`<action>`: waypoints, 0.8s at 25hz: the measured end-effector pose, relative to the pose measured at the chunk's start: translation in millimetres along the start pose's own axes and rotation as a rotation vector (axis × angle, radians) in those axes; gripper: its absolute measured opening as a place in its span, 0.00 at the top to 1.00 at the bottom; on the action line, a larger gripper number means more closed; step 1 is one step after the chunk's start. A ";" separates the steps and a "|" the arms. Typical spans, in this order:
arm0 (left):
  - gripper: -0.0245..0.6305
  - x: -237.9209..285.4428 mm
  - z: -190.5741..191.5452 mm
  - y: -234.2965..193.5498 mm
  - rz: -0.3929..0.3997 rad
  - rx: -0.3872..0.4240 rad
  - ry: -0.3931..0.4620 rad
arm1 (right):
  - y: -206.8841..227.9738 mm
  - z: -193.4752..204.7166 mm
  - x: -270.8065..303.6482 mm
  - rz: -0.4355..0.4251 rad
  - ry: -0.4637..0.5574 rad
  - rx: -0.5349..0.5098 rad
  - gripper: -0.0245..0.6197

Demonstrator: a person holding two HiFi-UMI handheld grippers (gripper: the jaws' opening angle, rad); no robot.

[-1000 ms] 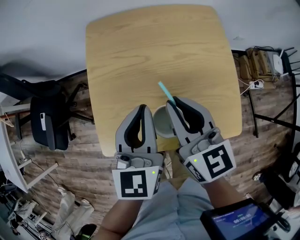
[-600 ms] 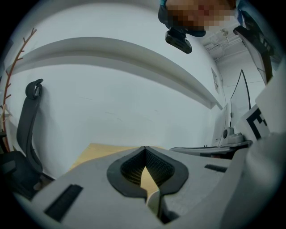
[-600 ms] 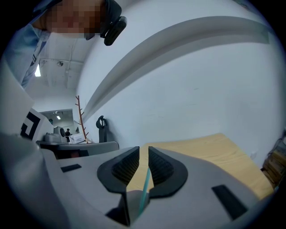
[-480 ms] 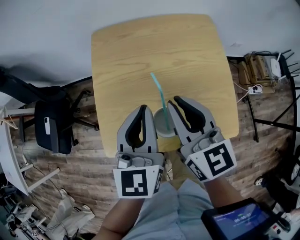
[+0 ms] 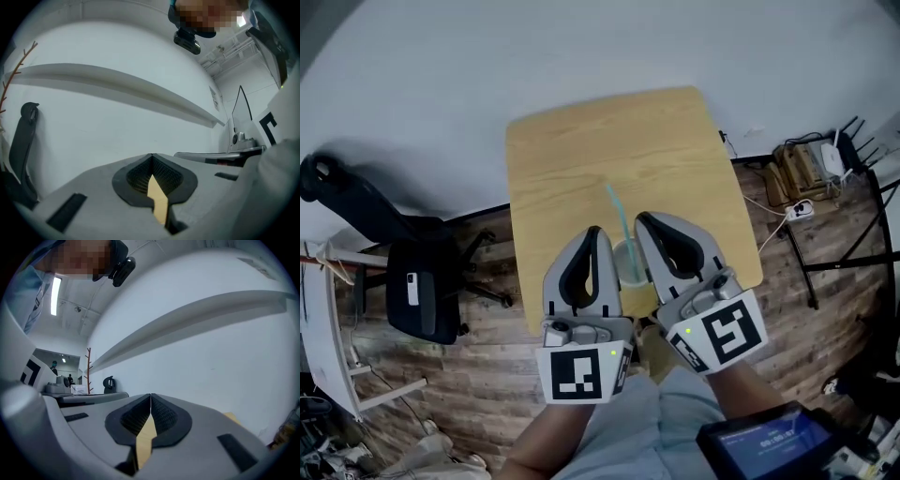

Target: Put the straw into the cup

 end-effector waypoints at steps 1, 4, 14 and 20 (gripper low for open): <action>0.96 -3.7 -7.6 1.1 0.006 0.004 0.020 | -4.0 -7.2 -2.2 0.006 0.009 -0.015 0.96; 0.96 -16.0 -28.3 4.4 0.016 0.018 0.075 | -15.0 -26.6 -11.4 0.025 0.036 -0.058 0.96; 0.96 -52.9 -72.2 19.4 0.045 0.047 0.173 | -46.3 -70.2 -44.8 0.059 0.124 -0.146 0.96; 0.96 -70.9 -85.4 18.9 0.047 0.059 0.209 | -64.2 -81.6 -55.7 0.058 0.153 -0.173 0.96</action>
Point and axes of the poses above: the fingertips, and each gripper's own axes: x forward along the fingers, y to its right, z out of its underside, the point moved 5 cm from there along -x, backward along the fingers, and after that the axes turned 8 degrees about -z, right-handed, at the moved point
